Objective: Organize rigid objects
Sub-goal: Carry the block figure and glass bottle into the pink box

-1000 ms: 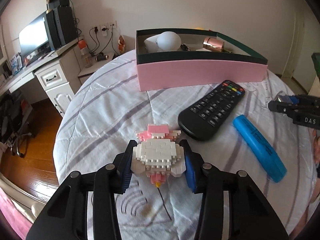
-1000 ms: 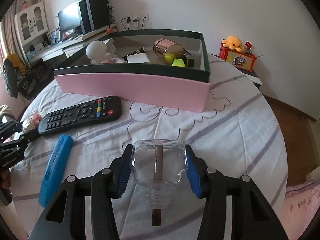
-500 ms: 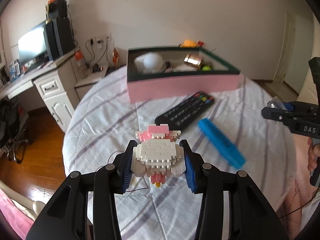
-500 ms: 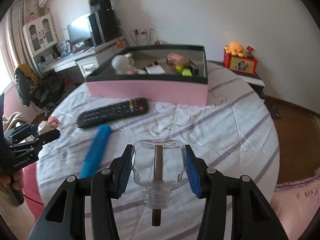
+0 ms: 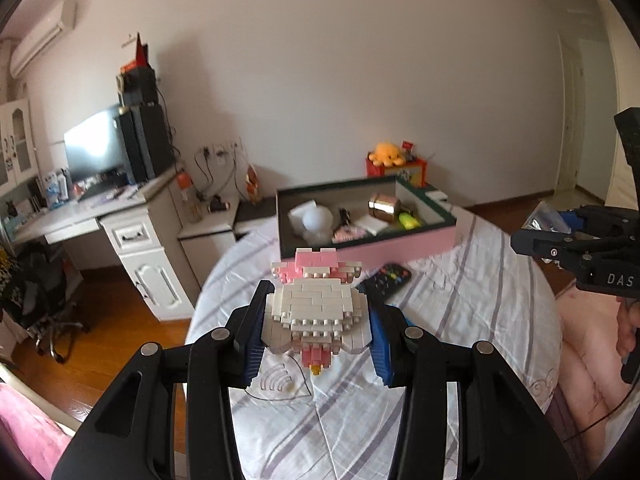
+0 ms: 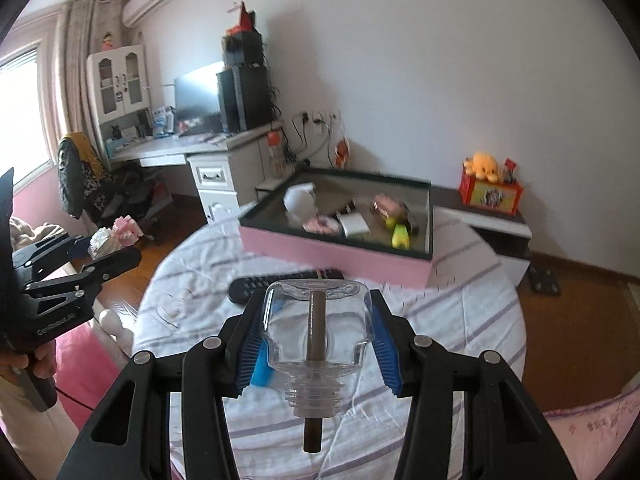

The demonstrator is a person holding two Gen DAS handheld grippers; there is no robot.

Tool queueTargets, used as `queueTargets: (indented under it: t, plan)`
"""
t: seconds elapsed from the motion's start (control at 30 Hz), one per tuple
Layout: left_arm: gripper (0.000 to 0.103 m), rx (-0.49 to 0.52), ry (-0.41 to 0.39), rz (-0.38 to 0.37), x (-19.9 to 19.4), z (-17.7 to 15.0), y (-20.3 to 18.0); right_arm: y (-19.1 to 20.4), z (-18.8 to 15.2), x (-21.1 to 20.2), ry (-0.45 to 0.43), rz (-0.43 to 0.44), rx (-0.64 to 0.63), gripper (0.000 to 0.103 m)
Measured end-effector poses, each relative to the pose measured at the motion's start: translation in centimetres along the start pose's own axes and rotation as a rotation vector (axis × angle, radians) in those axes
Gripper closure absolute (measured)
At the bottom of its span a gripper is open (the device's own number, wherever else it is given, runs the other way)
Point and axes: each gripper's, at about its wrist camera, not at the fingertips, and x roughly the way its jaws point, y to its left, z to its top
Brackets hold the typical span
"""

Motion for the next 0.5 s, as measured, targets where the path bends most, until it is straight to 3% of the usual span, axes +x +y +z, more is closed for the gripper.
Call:
queueTargets:
  t: [0.2, 0.5]
  plan:
    - [0.059, 0.025, -0.049, 0.056, -1.6, 1.8, 0.4, 1.0, 1.4, -1.2, -0.044, 0.007, -0.036, 0.052]
    - [0.059, 0.023, -0.062, 0.126, -1.1, 3.5, 2.1, 0.3, 2.6, -0.2, -0.061, 0.018, -0.042, 0.052]
